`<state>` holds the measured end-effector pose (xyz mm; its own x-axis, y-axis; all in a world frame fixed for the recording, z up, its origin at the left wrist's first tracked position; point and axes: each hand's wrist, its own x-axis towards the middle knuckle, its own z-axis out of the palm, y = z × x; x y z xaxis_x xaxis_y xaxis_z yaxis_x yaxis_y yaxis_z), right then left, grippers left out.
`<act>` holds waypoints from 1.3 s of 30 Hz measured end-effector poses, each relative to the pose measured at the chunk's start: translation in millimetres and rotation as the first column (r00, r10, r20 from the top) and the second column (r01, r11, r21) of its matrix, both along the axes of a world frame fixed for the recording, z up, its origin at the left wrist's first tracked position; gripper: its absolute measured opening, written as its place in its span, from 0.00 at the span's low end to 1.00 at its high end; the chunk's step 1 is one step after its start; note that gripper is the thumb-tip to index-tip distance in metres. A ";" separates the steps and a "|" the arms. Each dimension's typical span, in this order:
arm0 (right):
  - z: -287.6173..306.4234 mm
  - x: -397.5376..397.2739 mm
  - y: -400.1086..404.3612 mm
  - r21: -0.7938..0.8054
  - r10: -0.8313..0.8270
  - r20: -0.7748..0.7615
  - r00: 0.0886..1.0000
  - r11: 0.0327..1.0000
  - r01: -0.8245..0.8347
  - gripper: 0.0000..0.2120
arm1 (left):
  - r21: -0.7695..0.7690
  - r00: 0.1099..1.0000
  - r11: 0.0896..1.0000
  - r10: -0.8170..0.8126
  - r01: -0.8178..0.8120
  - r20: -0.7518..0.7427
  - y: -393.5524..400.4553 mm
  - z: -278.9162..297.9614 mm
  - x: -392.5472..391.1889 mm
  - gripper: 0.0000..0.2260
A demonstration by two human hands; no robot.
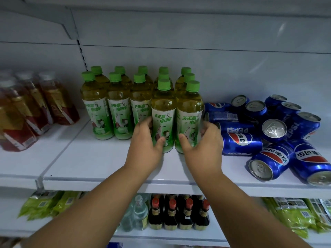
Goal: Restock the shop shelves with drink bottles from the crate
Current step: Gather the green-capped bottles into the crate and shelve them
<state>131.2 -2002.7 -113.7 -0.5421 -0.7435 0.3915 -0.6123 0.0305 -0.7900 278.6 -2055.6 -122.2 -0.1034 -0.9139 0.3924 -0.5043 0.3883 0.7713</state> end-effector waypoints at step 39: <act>18.8 152.6 248.9 -0.144 0.882 0.075 0.465 0.470 -0.871 0.06 | -0.175 0.774 0.757 0.592 -0.630 -0.225 369.6 7.7 115.8 0.08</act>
<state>283.8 -1753.8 -94.9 0.3318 -0.8273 0.4532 -0.1826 -0.5277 -0.8296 394.5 -1686.0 -114.5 0.5221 -0.6439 0.5593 -0.5833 0.2089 0.7850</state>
